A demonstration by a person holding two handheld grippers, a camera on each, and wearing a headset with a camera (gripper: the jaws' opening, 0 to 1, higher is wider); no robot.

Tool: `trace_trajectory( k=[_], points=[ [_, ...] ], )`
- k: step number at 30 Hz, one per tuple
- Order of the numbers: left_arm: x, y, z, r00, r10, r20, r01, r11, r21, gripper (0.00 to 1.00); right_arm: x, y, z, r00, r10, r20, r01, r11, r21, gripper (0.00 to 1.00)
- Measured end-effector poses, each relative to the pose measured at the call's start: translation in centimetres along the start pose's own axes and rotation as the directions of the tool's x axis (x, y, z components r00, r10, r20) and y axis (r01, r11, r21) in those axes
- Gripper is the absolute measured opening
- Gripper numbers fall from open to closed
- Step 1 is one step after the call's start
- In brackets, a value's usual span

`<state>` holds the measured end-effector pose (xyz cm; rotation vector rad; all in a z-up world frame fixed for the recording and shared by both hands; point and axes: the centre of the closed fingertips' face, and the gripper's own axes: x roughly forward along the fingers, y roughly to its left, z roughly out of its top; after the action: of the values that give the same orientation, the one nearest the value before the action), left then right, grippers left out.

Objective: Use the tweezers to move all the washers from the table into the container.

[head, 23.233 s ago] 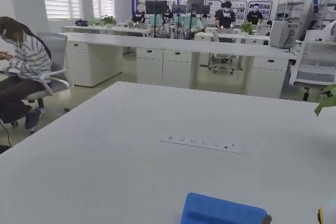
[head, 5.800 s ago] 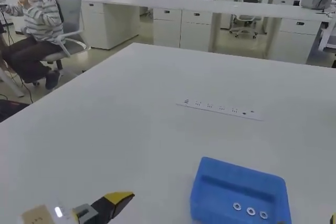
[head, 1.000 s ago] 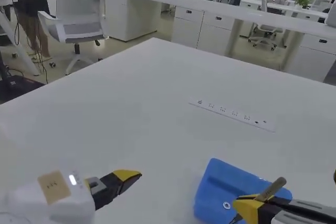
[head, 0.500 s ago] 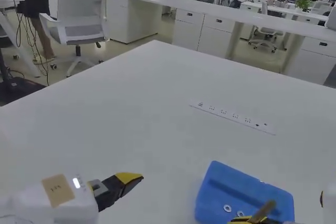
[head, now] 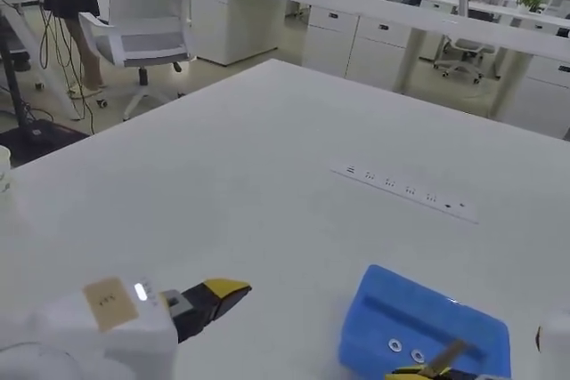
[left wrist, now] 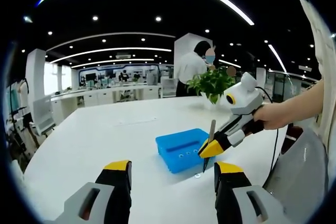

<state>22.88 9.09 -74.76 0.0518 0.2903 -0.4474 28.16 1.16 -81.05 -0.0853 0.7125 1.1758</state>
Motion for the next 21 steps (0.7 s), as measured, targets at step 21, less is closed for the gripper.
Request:
trace_trajectory(
  k=[21],
  points=[
    [0.0, 0.1, 0.0, 1.0000, 0.004, -0.002, -0.004, 1.000, -0.014, 0.63, 1.9, -1.0, -1.4, 0.9986, -0.017, -0.050, 0.008, 0.987, -0.162, 0.04]
  ],
)
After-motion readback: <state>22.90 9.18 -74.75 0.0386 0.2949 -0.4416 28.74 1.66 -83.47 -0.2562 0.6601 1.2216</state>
